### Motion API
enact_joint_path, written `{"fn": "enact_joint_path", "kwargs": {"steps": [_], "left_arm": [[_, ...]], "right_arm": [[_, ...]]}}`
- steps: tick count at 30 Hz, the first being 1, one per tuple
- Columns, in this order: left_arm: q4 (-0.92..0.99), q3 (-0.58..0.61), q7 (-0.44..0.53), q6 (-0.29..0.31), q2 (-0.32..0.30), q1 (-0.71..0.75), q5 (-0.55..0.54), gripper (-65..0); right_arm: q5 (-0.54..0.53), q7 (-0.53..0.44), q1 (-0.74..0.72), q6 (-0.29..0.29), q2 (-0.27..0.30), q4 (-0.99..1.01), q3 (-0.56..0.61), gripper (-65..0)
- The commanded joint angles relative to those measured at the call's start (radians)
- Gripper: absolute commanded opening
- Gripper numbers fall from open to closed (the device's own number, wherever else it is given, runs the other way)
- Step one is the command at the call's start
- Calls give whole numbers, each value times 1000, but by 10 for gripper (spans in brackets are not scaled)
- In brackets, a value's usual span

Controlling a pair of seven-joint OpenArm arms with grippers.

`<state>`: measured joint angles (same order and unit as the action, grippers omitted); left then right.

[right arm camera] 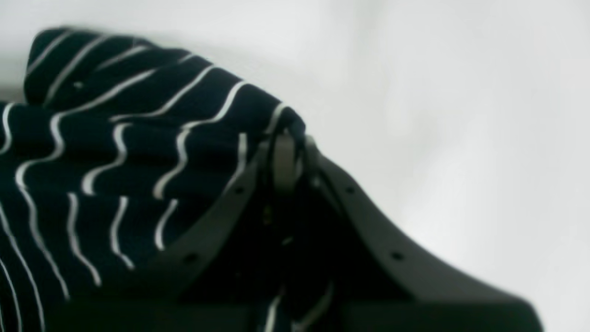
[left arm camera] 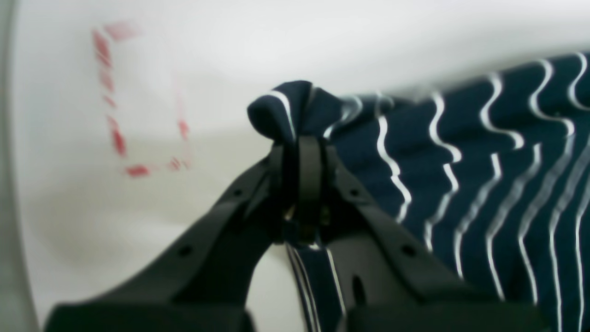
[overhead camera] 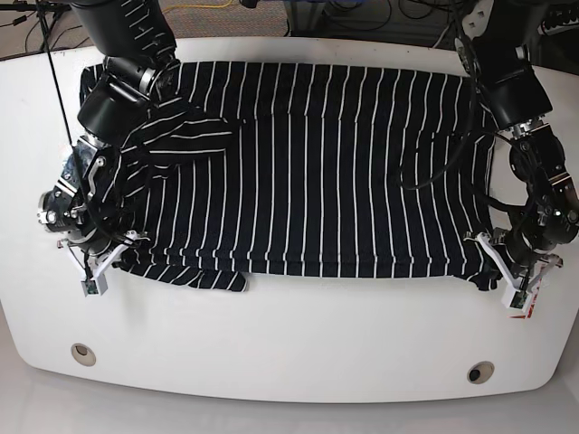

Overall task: Fold the T-shirt properly
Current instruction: 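Lift the hem with both grippers and fold it over onto the held edge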

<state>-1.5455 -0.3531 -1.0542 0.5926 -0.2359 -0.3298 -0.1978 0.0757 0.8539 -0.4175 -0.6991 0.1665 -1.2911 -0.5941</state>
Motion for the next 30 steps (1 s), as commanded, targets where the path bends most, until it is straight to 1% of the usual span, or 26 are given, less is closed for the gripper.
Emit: {"fn": "enact_joint_path", "kwargs": {"steps": [1,5,7,11,13,15,18,21,25,30], "left_arm": [[-43,-4,-8,-1,-12,-22,2,-650],[-79,-4,-30,-1,-1,-7,2,-650],[-105,-4,-39,-1,-1,11,2,-650],[-152,-4,-41,-1,-1,50,2,-650],[-169,-2,-53,0,-1,71,2,-650],[-189,-2,-65,17,0,93,2,-650],[-215,-2,-84,68,0,126,4,-650],[-237,-5,-105,102,-3,163,4,-650],[-263,-39,-126,106,-3,223,5,-650],[-263,-80,-130,106,-9,277,8,-650]], "right_arm": [[-6,8,-11,1,15,-75,0,-650],[-6,61,6,1,-2,-147,7,-650],[-6,87,38,1,-6,-200,24,-650],[-7,110,105,1,-12,-321,69,-650],[-7,123,139,1,-28,-373,90,-650],[-7,138,167,1,-41,-427,99,-650],[-7,173,214,1,-55,-506,107,-650],[-7,201,257,1,-72,-571,110,-650],[-7,227,314,1,-86,-637,110,-650],[-7,238,377,1,-84,-660,105,-650]]}}
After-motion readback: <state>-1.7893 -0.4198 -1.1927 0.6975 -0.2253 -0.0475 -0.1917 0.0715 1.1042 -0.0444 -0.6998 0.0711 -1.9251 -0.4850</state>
